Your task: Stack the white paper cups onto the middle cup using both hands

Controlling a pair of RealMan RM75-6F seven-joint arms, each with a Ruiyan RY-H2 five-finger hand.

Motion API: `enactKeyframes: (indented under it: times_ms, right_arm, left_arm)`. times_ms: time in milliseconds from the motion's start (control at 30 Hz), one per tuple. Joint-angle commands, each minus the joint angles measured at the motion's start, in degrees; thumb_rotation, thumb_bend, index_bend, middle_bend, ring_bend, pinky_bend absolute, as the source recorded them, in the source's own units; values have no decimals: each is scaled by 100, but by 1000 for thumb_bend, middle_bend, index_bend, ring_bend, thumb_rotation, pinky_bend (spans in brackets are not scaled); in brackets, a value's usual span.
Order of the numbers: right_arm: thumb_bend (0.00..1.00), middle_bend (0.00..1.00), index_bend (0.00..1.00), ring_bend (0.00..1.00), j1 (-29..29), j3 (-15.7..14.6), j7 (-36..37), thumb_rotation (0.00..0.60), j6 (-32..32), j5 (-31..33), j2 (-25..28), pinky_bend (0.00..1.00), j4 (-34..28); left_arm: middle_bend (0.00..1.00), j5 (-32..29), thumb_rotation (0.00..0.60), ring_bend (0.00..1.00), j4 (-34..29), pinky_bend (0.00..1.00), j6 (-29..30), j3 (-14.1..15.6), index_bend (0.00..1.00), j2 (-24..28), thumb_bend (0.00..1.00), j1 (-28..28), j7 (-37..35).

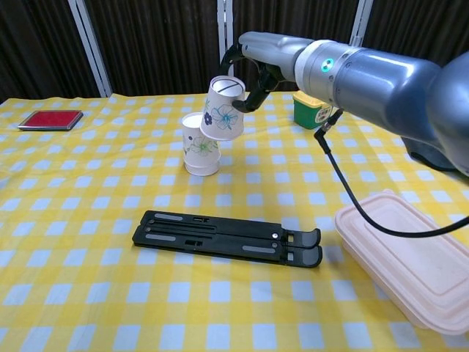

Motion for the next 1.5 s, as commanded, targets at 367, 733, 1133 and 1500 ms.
enactKeyframes:
  times_ms: [367, 733, 1133, 1500]
  right_arm:
    - [344, 77, 414, 0, 402, 167, 553, 600, -16, -433, -729, 87, 1051]
    - [244, 57, 348, 0, 592, 154, 734, 600, -253, -499, -1126, 85, 1722]
    - [113, 11, 172, 0, 458, 120, 590, 600, -33, -568, -1066, 69, 1656]
    - [115, 0, 107, 0, -1170, -894, 633, 600, 1147, -1252, 513, 0, -154]
  left_arm:
    - [0, 23, 600, 0, 63, 0, -165, -1, 0, 16, 240, -35, -225]
    - [0, -24, 600, 0, 108, 0, -227, -44, 0, 56, 240, -34, -367]
    - [0, -54, 600, 0, 101, 0, -269, -60, 0, 81, 240, -33, -376]
    - [0, -66, 600, 0, 108, 0, -170, -48, 0, 19, 241, 8, -86]
